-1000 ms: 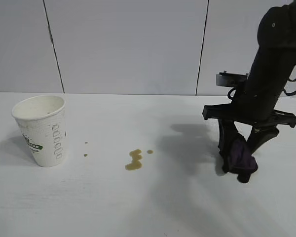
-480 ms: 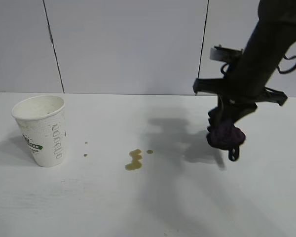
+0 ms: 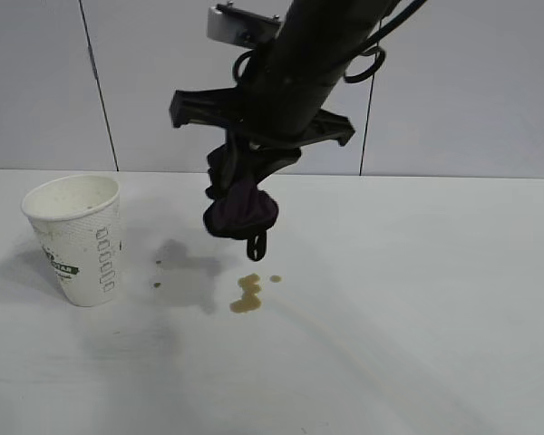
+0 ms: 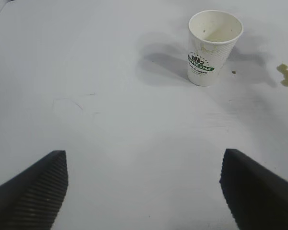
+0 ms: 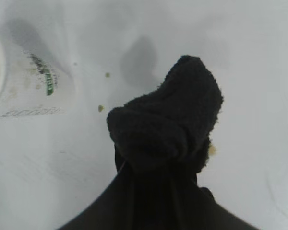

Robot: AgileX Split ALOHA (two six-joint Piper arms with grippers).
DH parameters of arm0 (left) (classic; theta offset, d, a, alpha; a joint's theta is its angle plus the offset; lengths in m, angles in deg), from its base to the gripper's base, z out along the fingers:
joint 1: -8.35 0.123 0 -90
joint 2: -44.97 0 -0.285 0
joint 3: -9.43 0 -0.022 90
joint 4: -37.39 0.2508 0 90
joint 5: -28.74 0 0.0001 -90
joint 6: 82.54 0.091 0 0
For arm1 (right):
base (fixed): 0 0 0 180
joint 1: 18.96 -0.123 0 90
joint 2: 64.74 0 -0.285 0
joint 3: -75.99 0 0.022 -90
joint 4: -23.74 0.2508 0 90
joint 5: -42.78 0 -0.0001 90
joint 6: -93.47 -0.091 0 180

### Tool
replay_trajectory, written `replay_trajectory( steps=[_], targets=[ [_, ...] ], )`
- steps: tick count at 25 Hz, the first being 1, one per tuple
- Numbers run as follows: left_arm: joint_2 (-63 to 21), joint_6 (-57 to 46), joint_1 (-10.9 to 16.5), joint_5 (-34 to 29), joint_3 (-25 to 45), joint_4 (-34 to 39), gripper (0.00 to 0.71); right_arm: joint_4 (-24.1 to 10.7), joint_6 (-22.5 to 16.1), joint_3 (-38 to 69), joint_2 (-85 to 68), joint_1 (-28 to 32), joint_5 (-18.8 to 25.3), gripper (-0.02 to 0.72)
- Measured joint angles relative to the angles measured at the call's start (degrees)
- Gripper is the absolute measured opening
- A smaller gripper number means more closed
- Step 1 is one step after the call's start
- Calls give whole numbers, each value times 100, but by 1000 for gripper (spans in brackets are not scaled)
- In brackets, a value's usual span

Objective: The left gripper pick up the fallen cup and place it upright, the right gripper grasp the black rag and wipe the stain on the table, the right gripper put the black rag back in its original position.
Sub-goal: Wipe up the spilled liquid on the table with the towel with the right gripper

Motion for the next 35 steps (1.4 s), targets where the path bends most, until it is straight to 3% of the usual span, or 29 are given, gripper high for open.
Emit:
replay_trajectory(
  steps=[4, 13, 22, 28, 32, 33, 35],
  targets=[
    [0, 0, 0, 0, 0, 0, 620, 0, -13, -9, 473, -300, -266, 74],
    [0, 0, 0, 0, 0, 0, 618, -105, -120, -9, 1190, -332, -649, 74],
    [0, 0, 0, 0, 0, 0, 618, -1132, -541, -47, 1202, 175, -217, 74],
    [0, 0, 0, 0, 0, 0, 618, -1855, -1437, -126, 1178, 863, 485, 74],
    [0, 0, 0, 0, 0, 0, 618, -1738, -1454, -152, 1139, 1053, 975, 74],
    [0, 0, 0, 0, 0, 0, 618, -1619, -1350, -152, 1132, 1053, 1080, 74],
    [0, 0, 0, 0, 0, 0, 618, -1066, -920, -152, 1119, 1047, 1293, 74]
  ],
)
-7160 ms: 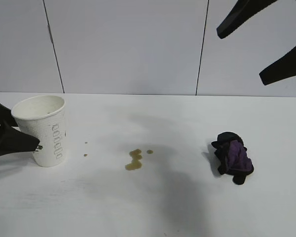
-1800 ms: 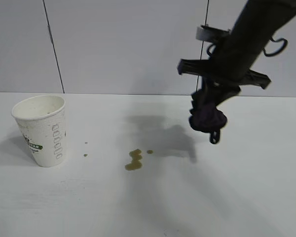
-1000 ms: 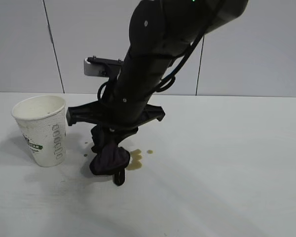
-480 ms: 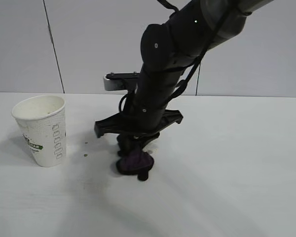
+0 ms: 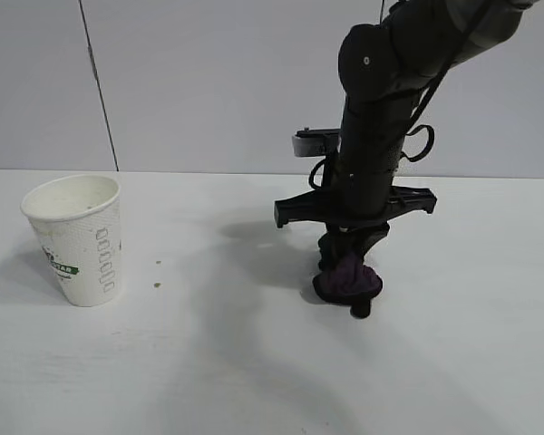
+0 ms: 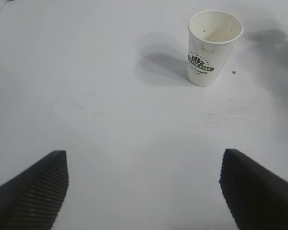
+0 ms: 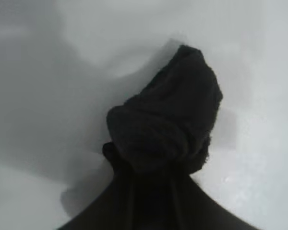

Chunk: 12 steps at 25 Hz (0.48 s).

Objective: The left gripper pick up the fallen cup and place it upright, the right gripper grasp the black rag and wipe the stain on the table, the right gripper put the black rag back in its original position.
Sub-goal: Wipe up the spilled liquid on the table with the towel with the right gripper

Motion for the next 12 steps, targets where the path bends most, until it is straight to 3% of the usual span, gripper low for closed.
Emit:
replay_trajectory(
  steps=[4, 7, 9, 12],
  targets=[
    [0, 0, 0, 0, 0, 0, 618, 1568, 1029, 56, -47, -152, 77, 74],
    [0, 0, 0, 0, 0, 0, 618, 2434, 1602, 70, -47, -419, -307, 74],
    [0, 0, 0, 0, 0, 0, 618, 2652, 1750, 70, -47, -637, -724, 74],
    [0, 0, 0, 0, 0, 0, 618, 2682, 1814, 70, -17, -895, -1237, 74]
  ],
)
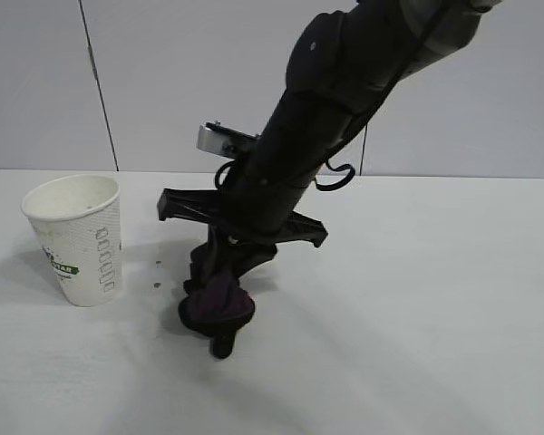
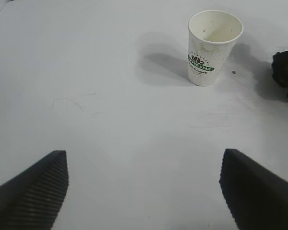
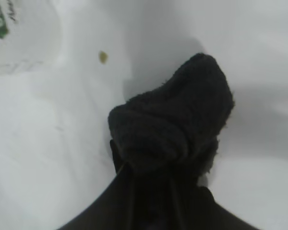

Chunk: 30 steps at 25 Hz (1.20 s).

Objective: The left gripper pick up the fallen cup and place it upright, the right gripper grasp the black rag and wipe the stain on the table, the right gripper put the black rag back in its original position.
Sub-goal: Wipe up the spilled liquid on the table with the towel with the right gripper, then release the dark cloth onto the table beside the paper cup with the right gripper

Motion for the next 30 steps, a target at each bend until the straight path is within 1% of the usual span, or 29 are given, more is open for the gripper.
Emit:
replay_trajectory(
  steps=[1, 3, 4, 6, 10, 14, 17, 21, 22, 24, 26, 28, 29, 30],
  targets=[
    [0, 0, 0, 0, 0, 0, 618, -31, 11, 0, 19, -47, -117, 74],
    [0, 0, 0, 0, 0, 0, 618, -184, 12, 5, 46, -55, -175, 74],
    [0, 0, 0, 0, 0, 0, 618, -283, -14, 5, 47, -22, -166, 74],
    [0, 0, 0, 0, 0, 0, 618, -614, -179, 5, 47, 98, 10, 74],
    [0, 0, 0, 0, 0, 0, 618, -1379, -620, 5, 31, 531, 815, 74],
    [0, 0, 0, 0, 0, 0, 618, -2012, -737, 0, -127, 1059, 1570, 74],
    [0, 0, 0, 0, 0, 0, 618, -2225, -763, 0, -247, 1437, 1824, 74],
    [0, 0, 0, 0, 0, 0, 618, -2259, -763, 0, -268, 1745, 1860, 74],
    [0, 0, 0, 0, 0, 0, 618, -2259, -763, 0, -268, 1779, 1860, 90],
    [0, 0, 0, 0, 0, 0, 618, -2246, -757, 0, -268, 1799, 1860, 183],
    [0, 0, 0, 0, 0, 0, 618, -2219, -757, 0, -268, 1799, 1860, 368],
    [0, 0, 0, 0, 0, 0, 618, -2148, -757, 0, -268, 1799, 1892, 521],
    [0, 0, 0, 0, 0, 0, 618, -2129, -752, 0, -274, 1799, 1905, 565],
    [0, 0, 0, 0, 0, 0, 618, -2116, -752, 0, -275, 1799, 1928, 589]
  ],
)
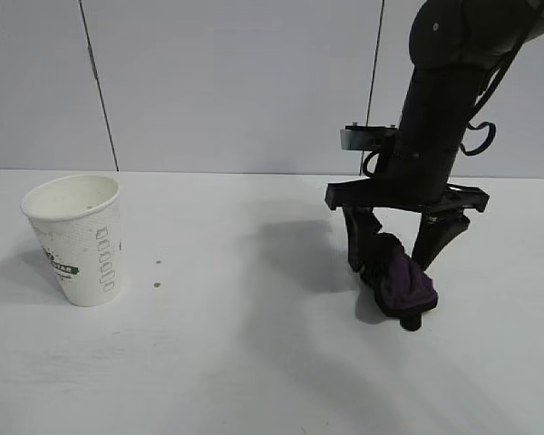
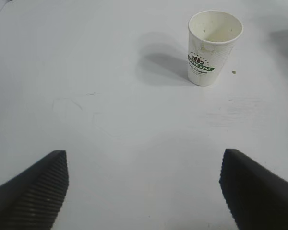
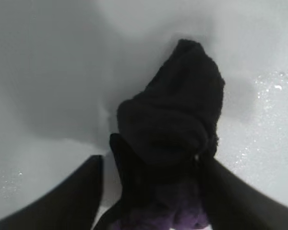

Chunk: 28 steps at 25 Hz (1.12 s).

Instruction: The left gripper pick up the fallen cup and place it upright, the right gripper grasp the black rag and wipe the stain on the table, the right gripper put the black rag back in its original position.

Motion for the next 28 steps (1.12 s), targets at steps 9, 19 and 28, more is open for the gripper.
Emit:
replay_trajectory(
  steps=[9, 19, 28],
  targets=[
    [0, -1, 0, 0, 0, 0, 618, -712, -401, 5, -881, 312, -172, 622],
    [0, -1, 0, 0, 0, 0, 618, -1771, -789, 5, -2338, 2429, 254, 622],
    [0, -1, 0, 0, 0, 0, 618, -946, -185, 16, -4419, 3829, 526, 578]
  ],
)
